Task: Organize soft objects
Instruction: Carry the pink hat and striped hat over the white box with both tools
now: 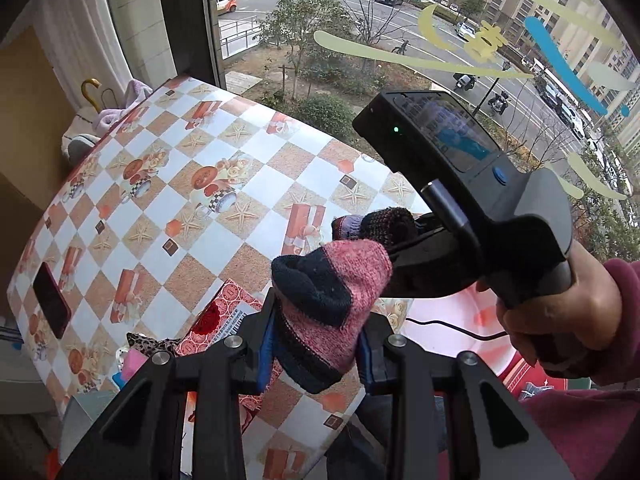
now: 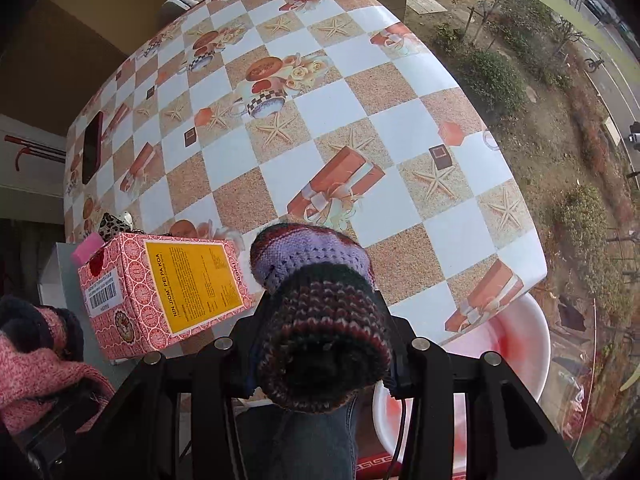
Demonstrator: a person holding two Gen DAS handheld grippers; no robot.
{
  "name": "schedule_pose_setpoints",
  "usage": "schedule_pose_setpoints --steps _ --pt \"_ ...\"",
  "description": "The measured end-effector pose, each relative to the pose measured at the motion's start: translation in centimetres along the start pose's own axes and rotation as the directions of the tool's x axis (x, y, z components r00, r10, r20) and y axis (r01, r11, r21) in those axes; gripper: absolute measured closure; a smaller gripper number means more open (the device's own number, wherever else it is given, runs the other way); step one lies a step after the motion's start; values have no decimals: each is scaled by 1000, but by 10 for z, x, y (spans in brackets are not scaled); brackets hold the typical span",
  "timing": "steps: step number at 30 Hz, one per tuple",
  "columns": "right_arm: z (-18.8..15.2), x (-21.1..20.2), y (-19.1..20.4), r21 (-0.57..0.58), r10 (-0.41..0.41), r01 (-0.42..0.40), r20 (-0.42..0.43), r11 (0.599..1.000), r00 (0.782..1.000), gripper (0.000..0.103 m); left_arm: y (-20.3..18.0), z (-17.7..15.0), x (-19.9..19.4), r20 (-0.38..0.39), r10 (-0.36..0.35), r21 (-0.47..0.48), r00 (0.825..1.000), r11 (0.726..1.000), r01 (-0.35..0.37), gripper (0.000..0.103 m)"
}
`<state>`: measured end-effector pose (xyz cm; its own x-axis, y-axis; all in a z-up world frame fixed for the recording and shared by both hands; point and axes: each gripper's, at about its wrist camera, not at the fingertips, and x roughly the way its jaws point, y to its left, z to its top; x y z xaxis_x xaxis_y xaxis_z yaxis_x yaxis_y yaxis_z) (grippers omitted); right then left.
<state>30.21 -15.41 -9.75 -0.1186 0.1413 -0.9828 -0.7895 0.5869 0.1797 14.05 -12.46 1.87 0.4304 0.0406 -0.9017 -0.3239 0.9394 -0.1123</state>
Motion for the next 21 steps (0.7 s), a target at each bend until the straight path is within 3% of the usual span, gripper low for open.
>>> schedule_pose_setpoints --steps 4,11,14,21 --pt "-33 2 20 -24 16 -17 -25 1000 1000 57 8 -37 -24 20 48 -16 999 999 -48 67" --pt "-77 9 68 -117 68 -78 -88 990 994 57 54 -101 -56 19 137 -194 990 972 -131 67" --pt "-89 7 97 -199 80 -98 -98 975 992 57 78 -129 -68 6 183 -293 983 940 -174 67" --pt "-100 -15 172 -424 81 -90 -39 901 996 57 123 -196 -97 -35 286 -481 958 835 -267 67"
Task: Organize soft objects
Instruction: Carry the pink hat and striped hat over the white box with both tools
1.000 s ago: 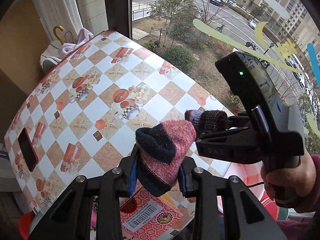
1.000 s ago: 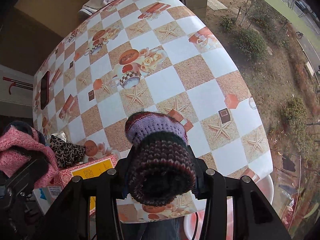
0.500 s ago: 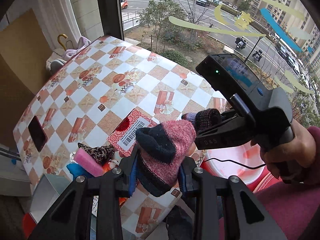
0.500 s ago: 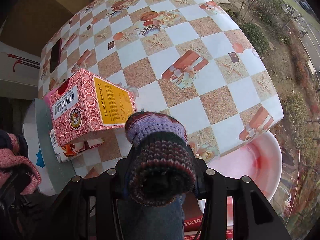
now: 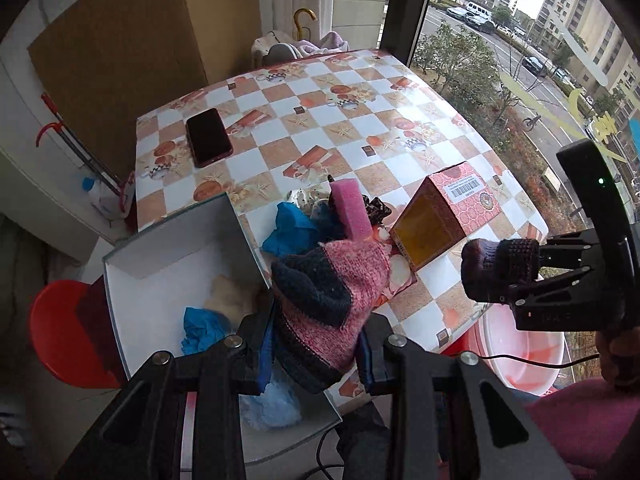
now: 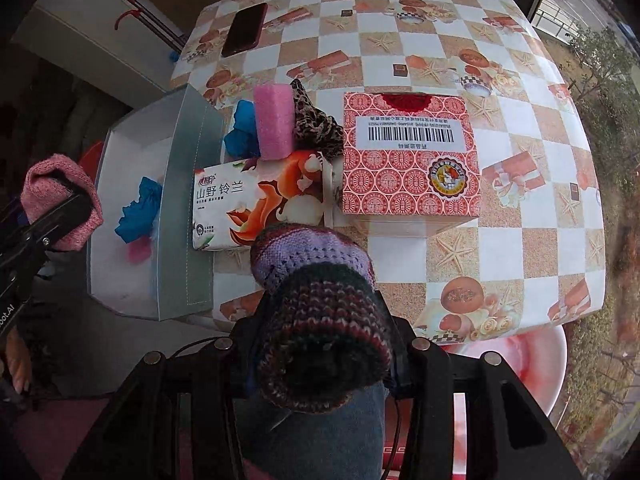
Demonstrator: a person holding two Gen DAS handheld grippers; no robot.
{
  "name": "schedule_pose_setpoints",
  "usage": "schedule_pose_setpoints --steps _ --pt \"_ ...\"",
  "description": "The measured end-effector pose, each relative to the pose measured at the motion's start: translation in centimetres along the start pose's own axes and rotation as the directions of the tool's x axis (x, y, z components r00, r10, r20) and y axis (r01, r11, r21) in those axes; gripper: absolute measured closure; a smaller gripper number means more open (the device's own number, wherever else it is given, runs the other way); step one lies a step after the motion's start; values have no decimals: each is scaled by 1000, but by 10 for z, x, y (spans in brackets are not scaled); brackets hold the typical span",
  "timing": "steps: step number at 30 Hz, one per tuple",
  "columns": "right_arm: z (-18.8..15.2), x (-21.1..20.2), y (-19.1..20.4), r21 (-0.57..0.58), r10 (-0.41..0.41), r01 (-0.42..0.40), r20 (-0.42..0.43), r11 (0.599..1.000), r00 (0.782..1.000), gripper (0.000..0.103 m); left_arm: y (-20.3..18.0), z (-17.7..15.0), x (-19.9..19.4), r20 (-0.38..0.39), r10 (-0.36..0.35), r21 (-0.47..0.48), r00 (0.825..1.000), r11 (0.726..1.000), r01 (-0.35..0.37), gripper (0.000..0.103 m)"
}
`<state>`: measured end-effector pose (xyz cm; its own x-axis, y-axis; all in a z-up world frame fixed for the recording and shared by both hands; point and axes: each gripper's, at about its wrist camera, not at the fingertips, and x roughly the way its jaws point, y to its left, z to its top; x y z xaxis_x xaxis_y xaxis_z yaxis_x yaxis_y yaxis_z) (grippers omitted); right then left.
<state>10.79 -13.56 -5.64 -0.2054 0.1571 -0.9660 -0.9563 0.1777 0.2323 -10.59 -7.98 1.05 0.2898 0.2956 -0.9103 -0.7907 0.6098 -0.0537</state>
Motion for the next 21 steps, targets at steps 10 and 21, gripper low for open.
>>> schedule_pose_setpoints --steps 10,21 --pt "48 -22 99 -203 67 -47 89 978 994 57 60 -38 -13 -5 78 -202 997 976 -77 67" --pt "42 -6 150 -287 92 -76 45 955 995 57 71 -55 -13 -16 91 -257 996 962 -92 67"
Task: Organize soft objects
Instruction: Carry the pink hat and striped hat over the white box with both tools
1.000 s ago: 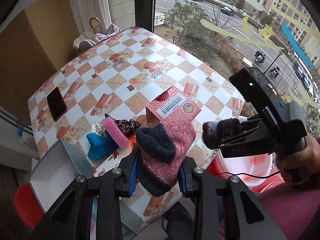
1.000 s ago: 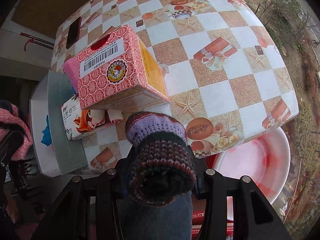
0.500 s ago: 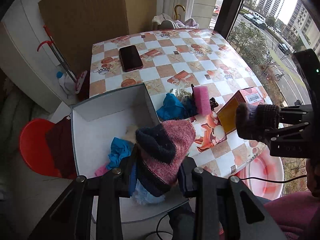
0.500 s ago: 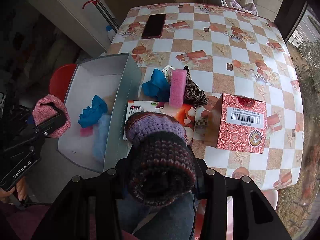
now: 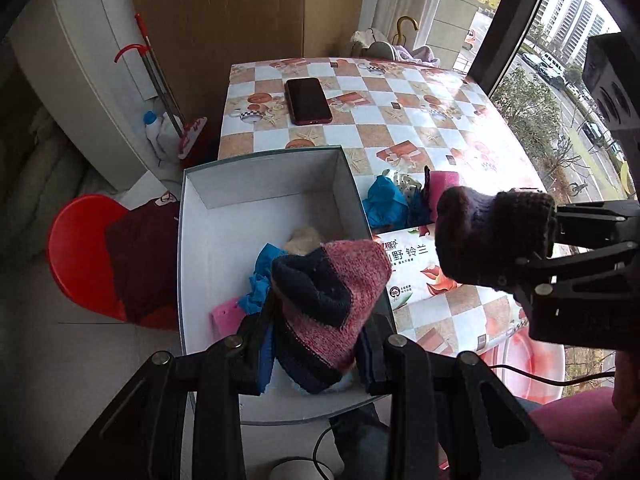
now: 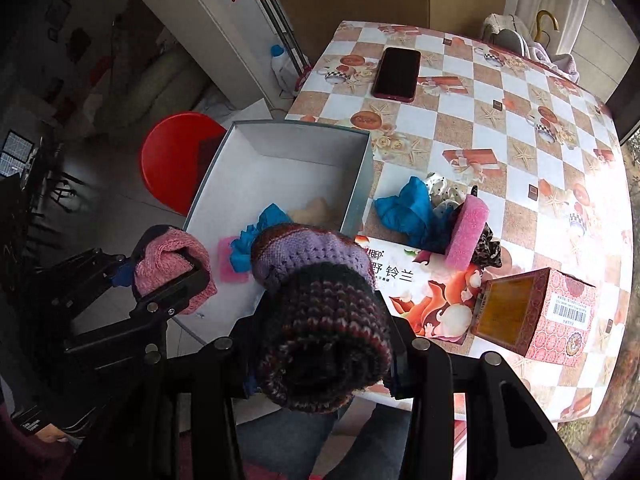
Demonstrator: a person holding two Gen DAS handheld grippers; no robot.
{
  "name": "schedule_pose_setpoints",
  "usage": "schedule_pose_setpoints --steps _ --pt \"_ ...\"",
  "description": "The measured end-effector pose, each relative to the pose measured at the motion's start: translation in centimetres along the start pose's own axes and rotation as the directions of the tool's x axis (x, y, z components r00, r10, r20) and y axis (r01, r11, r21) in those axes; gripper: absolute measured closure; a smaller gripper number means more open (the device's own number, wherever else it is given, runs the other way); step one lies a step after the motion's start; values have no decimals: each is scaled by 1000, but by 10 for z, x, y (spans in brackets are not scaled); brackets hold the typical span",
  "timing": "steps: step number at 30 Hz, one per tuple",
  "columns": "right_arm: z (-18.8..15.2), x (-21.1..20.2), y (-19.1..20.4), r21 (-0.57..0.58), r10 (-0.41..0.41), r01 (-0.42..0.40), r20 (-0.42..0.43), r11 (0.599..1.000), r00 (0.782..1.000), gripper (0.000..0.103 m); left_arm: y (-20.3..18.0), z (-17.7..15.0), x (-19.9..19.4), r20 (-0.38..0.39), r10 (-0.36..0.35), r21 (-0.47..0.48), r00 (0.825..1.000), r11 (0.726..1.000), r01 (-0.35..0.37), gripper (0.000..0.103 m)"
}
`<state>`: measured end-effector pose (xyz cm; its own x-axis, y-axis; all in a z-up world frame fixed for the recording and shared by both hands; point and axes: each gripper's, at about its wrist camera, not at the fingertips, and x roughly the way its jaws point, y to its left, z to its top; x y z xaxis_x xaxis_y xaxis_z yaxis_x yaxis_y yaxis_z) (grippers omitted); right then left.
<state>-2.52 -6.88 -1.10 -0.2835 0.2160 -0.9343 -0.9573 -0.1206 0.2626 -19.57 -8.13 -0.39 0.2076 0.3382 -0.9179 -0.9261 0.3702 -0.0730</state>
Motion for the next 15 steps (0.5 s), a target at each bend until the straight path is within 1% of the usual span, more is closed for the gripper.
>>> schedule_pose_setpoints --steps 2,15 --pt "-4 5 1 -4 3 -3 -19 1000 1000 57 -1 0 1 -4 -1 2 1000 1000 1 67" --pt "-9 7 -7 37 0 1 -31 999 1000 57 -10 0 5 -16 -10 35 1000 999 10 67"
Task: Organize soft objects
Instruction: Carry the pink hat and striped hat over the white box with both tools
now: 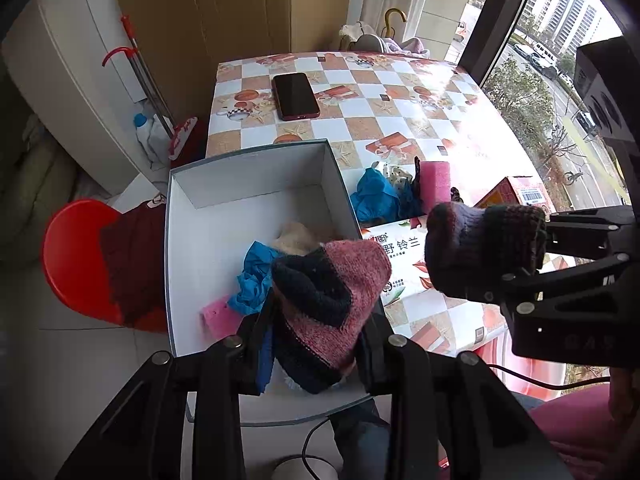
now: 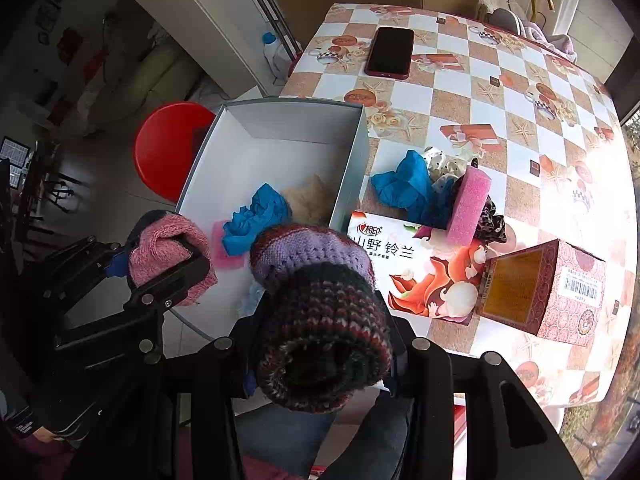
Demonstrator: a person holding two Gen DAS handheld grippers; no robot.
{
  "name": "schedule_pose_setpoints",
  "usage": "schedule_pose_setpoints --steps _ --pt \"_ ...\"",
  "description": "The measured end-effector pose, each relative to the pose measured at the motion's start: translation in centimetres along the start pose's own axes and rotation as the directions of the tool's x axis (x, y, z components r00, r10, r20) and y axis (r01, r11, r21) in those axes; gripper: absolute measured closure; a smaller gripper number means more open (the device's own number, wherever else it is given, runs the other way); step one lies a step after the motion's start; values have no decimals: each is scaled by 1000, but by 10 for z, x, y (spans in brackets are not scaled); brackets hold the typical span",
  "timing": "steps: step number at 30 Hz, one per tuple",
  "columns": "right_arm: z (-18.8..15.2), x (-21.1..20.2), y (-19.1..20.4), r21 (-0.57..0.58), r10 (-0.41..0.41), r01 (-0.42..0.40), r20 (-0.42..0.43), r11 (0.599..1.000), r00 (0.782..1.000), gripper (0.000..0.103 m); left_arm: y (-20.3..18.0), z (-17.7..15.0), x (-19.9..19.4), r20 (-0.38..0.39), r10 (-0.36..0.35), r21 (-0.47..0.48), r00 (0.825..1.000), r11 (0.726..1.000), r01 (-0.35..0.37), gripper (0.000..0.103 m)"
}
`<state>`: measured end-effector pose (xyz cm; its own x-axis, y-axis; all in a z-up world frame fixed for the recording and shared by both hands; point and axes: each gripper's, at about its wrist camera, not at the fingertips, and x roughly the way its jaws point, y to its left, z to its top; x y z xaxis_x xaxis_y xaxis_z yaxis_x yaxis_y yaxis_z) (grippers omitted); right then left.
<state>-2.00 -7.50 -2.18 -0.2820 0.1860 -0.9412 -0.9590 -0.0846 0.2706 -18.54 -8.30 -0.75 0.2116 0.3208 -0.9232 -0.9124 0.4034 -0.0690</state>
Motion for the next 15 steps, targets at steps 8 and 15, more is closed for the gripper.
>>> schedule_pose_setpoints --steps 8,15 --pt "2 2 2 -12 0 0 -7 1000 1000 57 2 0 2 -7 2 -8 1000 1000 -2 67" --pt "3 5 3 -15 0 -1 -16 1000 1000 57 4 -1 4 -12 1 -12 1000 1000 -1 67"
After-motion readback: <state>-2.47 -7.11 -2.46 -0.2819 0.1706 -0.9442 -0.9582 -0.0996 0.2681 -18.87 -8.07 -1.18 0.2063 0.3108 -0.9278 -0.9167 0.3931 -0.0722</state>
